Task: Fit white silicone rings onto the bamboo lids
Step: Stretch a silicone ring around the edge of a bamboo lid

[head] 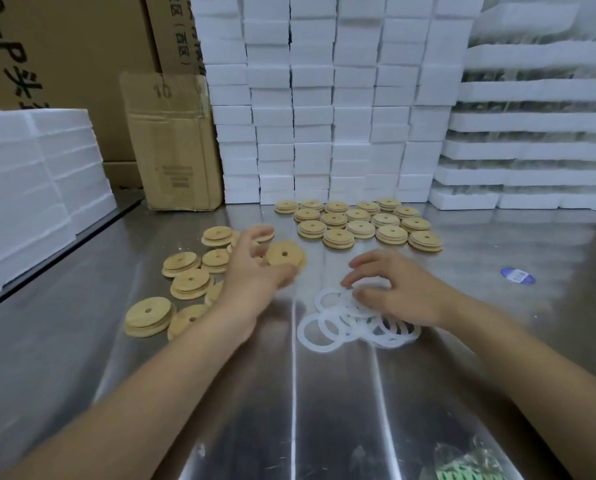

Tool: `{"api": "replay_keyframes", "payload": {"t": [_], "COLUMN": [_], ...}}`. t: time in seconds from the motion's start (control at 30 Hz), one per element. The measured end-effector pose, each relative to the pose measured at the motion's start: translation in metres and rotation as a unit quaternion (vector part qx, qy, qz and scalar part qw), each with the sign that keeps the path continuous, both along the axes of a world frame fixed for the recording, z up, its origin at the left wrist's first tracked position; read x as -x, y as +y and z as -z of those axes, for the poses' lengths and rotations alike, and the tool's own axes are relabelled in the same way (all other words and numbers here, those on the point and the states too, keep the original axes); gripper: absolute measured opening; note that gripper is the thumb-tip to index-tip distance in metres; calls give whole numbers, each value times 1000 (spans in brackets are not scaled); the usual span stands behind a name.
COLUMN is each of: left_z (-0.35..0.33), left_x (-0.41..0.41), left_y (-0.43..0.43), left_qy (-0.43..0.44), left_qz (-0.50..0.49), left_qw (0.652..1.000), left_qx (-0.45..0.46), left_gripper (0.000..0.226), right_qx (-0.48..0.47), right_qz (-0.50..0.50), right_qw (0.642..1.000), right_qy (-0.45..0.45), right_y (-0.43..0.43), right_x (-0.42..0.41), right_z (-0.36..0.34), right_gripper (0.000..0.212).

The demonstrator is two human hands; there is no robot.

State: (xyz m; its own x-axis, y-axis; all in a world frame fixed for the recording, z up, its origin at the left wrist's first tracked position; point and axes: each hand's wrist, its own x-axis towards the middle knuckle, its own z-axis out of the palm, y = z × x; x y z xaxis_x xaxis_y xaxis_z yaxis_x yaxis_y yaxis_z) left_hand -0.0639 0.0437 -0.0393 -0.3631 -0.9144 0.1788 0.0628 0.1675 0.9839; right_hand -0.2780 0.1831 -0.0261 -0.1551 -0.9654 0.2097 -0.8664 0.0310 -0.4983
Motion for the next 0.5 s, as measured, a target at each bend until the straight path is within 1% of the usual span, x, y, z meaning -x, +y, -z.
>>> {"api": "replay_keyframes", "payload": {"t": [0.07,0.1,0.17,0.23,0.37,0.43,0.5], "left_z": [10,7,-3,-8,8,13,12], "left_x": [1,1,0,-2,-2,2,6], "left_y": [13,13,7,3,12,14,16], "left_qy": [22,50,102,119,79,73,86], "left_qz": [27,36,51,68,107,116,128], "left_qw": [999,997,990,986,985,985,983], "left_qx": [-28,-46,-78,-91,-112,-108,-104], "left_gripper": [73,76,79,76,65,62,62], "right_qx": [-15,-11,9,35,104,133,158], "right_qz": [-12,-16,-15,-14,-4,-10,-24], "right_qw": [1000,1000,999,999,994,987,978], "right_qy": [13,23,33,31,-25,-87,-137], "right_y": [0,-1,-2,-4,-5,-6,-6], "right_x": [-4,-6,-8,-9,-12,-14,-18], "right_z": [1,1,1,2,3,1,-2], "right_gripper": [19,17,11,10,11,11,12]}}
